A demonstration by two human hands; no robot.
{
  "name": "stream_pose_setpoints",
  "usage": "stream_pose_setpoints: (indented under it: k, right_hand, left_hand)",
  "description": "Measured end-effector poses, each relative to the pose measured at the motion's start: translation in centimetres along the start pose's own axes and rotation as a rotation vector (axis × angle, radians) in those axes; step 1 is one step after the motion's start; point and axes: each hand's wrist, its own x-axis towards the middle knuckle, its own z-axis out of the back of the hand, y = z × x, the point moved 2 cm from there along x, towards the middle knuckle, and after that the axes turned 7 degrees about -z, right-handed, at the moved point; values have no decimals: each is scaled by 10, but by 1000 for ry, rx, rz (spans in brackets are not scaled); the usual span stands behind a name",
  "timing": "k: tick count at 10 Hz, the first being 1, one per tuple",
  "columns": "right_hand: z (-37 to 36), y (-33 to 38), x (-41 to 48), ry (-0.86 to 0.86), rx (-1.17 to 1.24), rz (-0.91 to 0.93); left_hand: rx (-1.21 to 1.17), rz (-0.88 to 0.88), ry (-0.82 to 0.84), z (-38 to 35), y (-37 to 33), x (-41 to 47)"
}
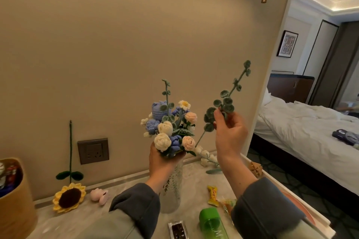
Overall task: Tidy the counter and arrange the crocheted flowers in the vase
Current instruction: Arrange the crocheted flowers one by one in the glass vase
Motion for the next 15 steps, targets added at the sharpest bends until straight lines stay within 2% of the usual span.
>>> stream_pose_setpoints:
  k: [1,2,3,5,6,8,10,12,15]
  right_hand:
    - [-8,-5,5,-15,45,-68]
    - [-13,-10,9,2,130,-150]
    - [-18,-14,12,31,99,-172]
    - [-20,-28,16,23,-26,-178]
    - [-24,-42,7,69,-78,-250]
    - [-25,-76,-11,38,-110,-448]
    - [-23,-88,-16,18,-95,-556]
    - [-21,-85,-20,119,-53,-633]
    - [1,-80,-48,224,-64,-722]
  left_hand:
    - [2,-40,29,2,-13,-1]
    - [-144,44,-81,0,-14,1]
    - [-286,74,-111,3,-29,6]
    - [-375,109,-202,8,-30,8]
    - [-381,113,-202,7,-28,10]
    - [-361,105,-197,7,-26,9]
    - [-346,64,-161,8,-29,3]
    - [-309,25,-123,15,-35,-7]
    - [-183,174,-152,22,-33,-32]
